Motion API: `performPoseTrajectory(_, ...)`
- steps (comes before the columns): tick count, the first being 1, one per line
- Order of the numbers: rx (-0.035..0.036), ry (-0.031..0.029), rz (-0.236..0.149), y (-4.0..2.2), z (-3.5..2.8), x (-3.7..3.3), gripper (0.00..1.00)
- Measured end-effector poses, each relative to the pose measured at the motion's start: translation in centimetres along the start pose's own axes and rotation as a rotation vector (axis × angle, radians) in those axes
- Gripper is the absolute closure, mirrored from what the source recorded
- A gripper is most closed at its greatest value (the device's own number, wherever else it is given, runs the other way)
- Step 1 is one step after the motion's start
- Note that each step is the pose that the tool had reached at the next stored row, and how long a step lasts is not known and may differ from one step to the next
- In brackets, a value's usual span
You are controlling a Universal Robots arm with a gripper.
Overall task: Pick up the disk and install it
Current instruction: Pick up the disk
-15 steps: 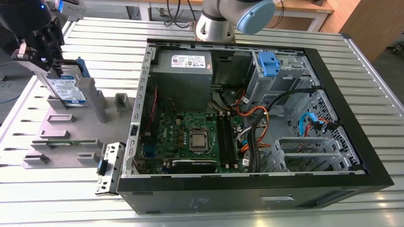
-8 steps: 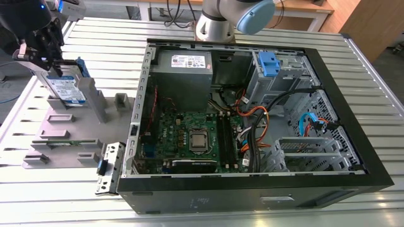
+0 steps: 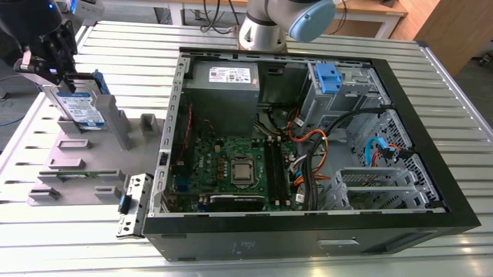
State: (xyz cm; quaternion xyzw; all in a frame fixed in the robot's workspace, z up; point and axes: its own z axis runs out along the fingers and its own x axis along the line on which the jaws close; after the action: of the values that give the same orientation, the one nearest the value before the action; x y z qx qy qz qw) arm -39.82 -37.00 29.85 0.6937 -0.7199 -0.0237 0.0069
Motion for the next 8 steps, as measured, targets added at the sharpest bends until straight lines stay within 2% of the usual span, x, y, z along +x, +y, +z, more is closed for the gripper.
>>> performPoseTrajectory(8, 0.0000, 0.0000, 0.000, 0.01, -0.23, -0.01, 0.62)
